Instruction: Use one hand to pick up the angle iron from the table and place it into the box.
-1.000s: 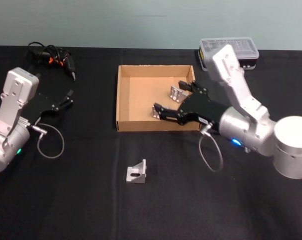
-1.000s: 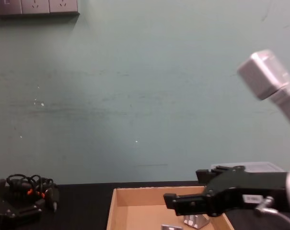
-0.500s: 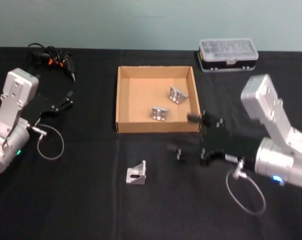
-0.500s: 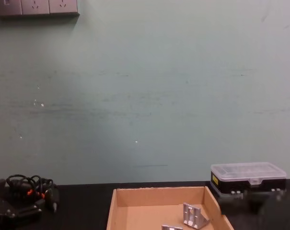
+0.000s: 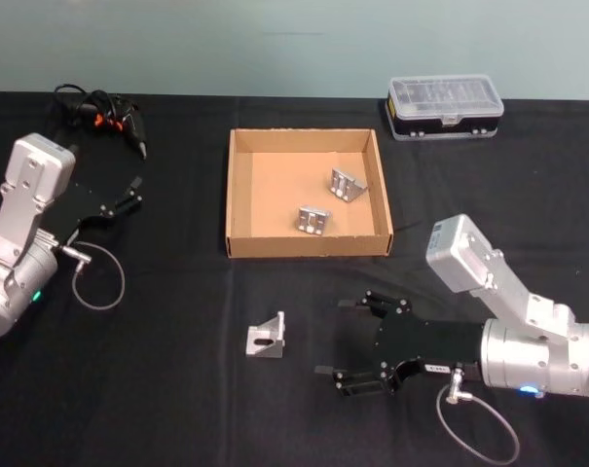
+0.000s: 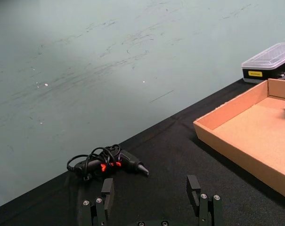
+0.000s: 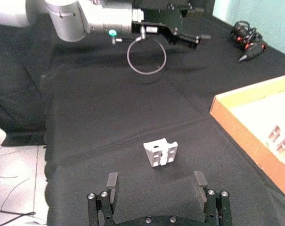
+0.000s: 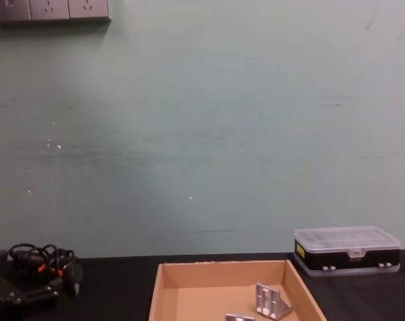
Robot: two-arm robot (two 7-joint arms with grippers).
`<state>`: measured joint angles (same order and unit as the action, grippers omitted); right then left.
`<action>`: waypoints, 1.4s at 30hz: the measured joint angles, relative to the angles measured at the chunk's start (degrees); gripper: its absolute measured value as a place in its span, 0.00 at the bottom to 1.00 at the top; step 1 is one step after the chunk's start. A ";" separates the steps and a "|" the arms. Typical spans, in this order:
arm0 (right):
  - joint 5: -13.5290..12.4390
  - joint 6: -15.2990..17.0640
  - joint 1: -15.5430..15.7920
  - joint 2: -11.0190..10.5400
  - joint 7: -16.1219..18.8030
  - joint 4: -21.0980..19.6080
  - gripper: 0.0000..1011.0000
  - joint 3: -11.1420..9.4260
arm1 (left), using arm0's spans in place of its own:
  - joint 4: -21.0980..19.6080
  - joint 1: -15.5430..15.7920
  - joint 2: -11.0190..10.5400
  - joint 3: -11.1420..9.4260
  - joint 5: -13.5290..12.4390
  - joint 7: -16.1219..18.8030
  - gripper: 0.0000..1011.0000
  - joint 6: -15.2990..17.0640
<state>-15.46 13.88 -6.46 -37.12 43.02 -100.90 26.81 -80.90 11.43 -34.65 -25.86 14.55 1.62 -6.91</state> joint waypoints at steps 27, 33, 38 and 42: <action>1.19 -2.43 -9.81 6.77 -0.97 14.00 0.99 9.21 | 0.00 0.00 0.00 0.00 0.00 0.00 1.00 0.00; 0.56 -3.26 -11.19 7.66 -1.07 15.93 0.99 10.29 | 0.00 0.00 0.00 0.00 0.00 0.00 1.00 0.00; 0.26 -3.58 -12.23 8.17 -1.13 16.74 0.99 11.18 | 0.00 0.00 0.00 0.00 0.00 0.00 1.00 0.00; 0.09 -3.75 -13.19 8.62 -1.36 17.50 0.99 12.08 | 0.00 0.00 0.00 0.00 0.00 0.00 1.00 0.00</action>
<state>-15.36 10.14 -19.65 -28.50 41.66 -83.40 38.89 -80.90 11.43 -34.65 -25.86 14.55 1.62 -6.91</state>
